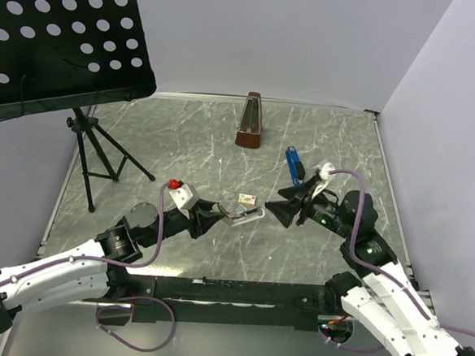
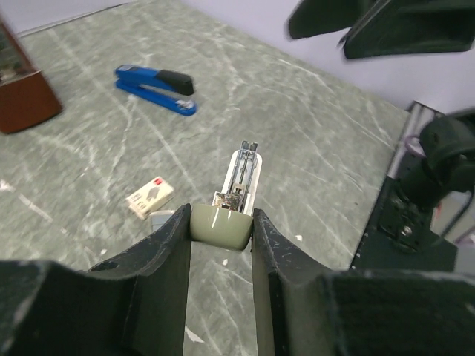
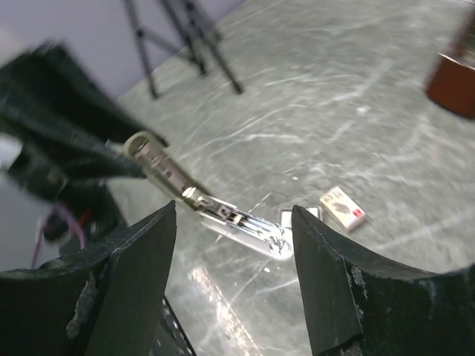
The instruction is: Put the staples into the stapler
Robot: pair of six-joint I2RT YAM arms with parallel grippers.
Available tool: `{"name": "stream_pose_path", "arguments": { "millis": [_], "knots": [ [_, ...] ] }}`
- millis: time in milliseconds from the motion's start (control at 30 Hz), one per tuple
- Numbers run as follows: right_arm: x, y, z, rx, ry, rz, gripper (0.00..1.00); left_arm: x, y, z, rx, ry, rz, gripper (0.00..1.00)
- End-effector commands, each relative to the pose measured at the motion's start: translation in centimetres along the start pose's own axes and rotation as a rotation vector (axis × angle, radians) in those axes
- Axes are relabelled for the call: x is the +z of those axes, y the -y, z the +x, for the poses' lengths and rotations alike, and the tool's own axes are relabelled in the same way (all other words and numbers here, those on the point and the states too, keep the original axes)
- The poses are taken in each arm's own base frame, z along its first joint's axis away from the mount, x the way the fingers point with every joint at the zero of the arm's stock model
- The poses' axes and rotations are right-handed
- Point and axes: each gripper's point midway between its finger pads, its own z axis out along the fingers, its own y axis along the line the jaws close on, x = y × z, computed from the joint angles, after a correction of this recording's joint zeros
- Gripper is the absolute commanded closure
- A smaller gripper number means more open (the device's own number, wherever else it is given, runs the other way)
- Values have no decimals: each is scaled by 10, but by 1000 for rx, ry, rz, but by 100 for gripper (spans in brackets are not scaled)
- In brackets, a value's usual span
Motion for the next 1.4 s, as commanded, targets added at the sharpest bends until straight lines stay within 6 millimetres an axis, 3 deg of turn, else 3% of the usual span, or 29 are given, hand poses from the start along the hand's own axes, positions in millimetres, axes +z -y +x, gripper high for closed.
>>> {"name": "stream_pose_path", "arguments": {
  "millis": [0,167,467,833,1233,1367],
  "knots": [
    [2,-47,8,-240,-93,-319,29,2,31,-39,73,66,163,99],
    [10,-68,27,-401,-172,-426,28,1,43,-43,89,52,229,99],
    [27,-74,45,-420,-261,-492,36,-3,55,-48,110,56,300,99],
    [29,-83,61,-406,-334,-579,47,-3,59,-51,113,55,321,99],
    [32,-84,71,-404,-369,-596,62,-3,62,-57,106,69,333,99],
    [34,-84,72,-407,-369,-595,74,-4,62,-58,104,71,327,99]
  ]
}}
